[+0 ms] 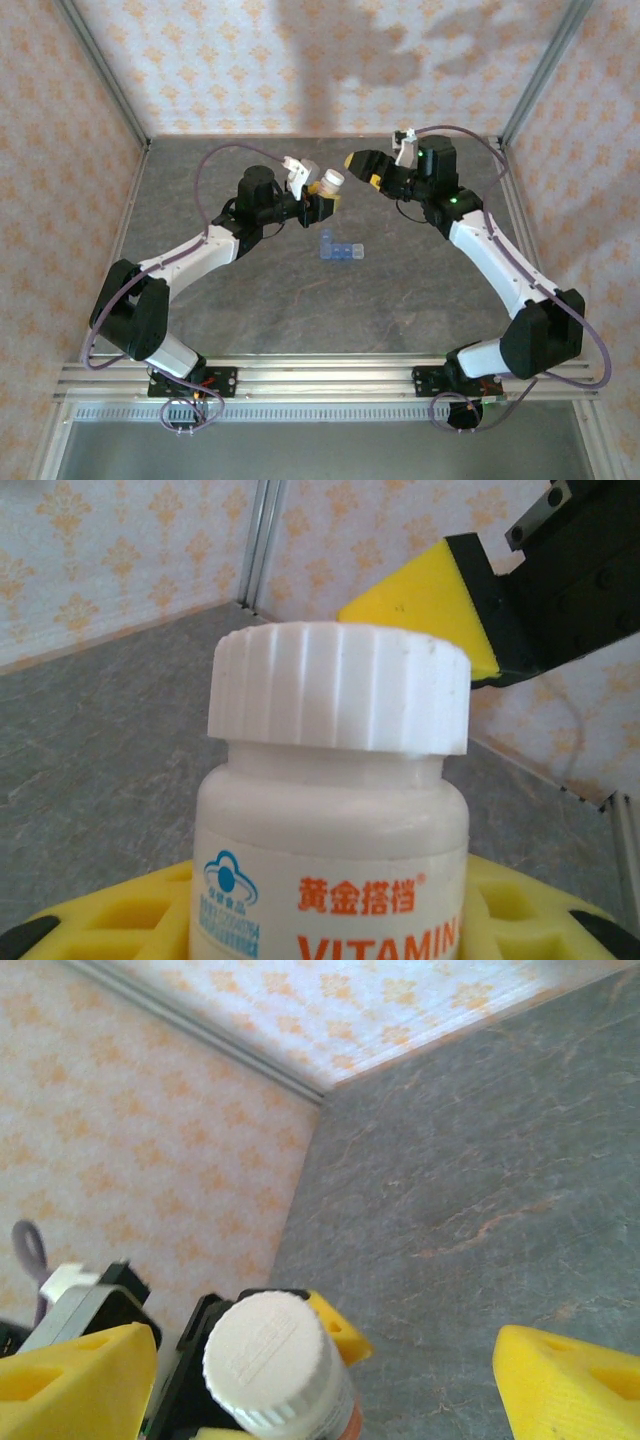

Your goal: Sort the pills into containers

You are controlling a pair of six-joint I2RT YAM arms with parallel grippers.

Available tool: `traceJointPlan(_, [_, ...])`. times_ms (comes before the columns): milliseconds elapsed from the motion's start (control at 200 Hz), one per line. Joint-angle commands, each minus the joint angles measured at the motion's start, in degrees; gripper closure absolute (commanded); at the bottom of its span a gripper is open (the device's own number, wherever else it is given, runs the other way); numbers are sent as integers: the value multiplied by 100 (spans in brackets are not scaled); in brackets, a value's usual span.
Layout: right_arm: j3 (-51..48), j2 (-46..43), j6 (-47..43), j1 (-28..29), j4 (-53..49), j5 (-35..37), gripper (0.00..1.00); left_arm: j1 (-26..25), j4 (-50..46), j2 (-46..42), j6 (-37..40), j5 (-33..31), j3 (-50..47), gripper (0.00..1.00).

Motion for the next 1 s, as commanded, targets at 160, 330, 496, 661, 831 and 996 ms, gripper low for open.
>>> traceJointPlan(160, [267, 281, 216, 401, -11, 445, 13, -84, -304, -153, 466, -218, 157, 100])
traceJointPlan(330, [396, 467, 186, 564, -54, 463, 14, -133, -321, -108, 468, -242, 212, 100])
traceJointPlan(496, [459, 596, 229, 665, -28, 406, 21, -180, -355, -105, 505, -267, 241, 100])
traceJointPlan(661, [421, 617, 196, 712, -14, 289, 37, -182, -359, -114, 503, -295, 270, 100])
traceJointPlan(831, [328, 546, -21, 711, -152, 175, 51, -184, -323, -103, 466, -306, 286, 100])
traceJointPlan(996, [441, 657, -833, 624, -456, -325, 52, -183, -265, -100, 372, -165, 315, 100])
